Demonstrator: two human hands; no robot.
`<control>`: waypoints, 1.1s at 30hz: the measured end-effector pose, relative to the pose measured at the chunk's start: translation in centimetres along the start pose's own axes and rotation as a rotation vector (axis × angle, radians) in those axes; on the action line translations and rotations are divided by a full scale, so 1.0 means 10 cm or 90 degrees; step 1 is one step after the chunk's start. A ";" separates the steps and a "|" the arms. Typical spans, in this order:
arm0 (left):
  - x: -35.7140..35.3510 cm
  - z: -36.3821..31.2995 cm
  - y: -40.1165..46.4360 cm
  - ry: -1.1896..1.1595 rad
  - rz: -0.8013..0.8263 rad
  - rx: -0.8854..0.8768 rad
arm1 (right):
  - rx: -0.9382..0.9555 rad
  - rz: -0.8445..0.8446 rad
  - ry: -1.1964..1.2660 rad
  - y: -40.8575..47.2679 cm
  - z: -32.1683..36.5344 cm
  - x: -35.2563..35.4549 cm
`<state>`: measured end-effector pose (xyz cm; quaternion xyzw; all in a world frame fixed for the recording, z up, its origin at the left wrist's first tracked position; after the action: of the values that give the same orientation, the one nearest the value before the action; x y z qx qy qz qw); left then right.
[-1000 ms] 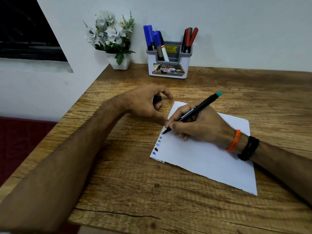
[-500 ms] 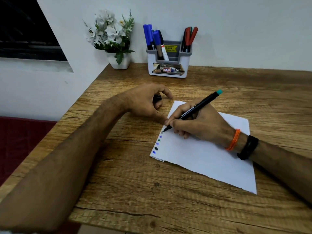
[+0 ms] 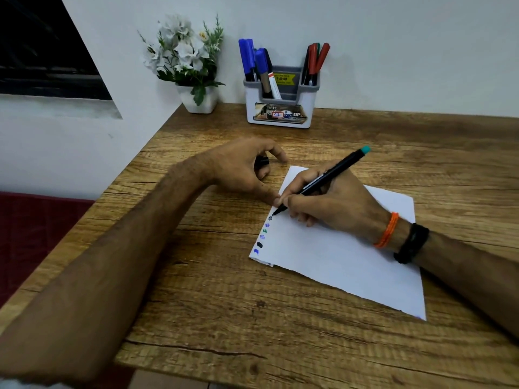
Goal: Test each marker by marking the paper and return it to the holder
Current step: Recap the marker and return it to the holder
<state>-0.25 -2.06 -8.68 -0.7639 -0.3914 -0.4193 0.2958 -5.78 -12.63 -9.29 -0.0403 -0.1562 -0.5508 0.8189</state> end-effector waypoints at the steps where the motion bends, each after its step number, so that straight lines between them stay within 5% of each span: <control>1: 0.00 0.00 0.00 -0.002 0.001 0.000 | 0.001 -0.003 0.006 0.00 0.00 0.00; 9: 0.05 0.08 0.01 -0.024 -0.030 0.005 | -0.015 -0.063 0.188 0.06 0.00 0.18; 23: 0.37 -0.04 -0.04 -0.237 -0.267 -0.115 | -0.005 -0.114 0.293 0.16 0.01 0.56; 33: 0.36 0.00 -0.03 -0.321 -0.269 -0.116 | 0.011 -0.150 0.299 0.19 -0.04 0.61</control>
<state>0.72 -0.69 -5.53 -0.7687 -0.5629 -0.3025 0.0263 -1.83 -17.40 -7.64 0.1142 0.0299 -0.6354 0.7631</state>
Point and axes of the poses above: each hand's wrist, its own y-axis towards the middle knuckle, its own x-axis out of the back of the hand, z = x × y, the point moved 9 cm from there along y, towards the middle knuckle, and after that the axes turned 2 degrees about y, right-handed, at the moved point
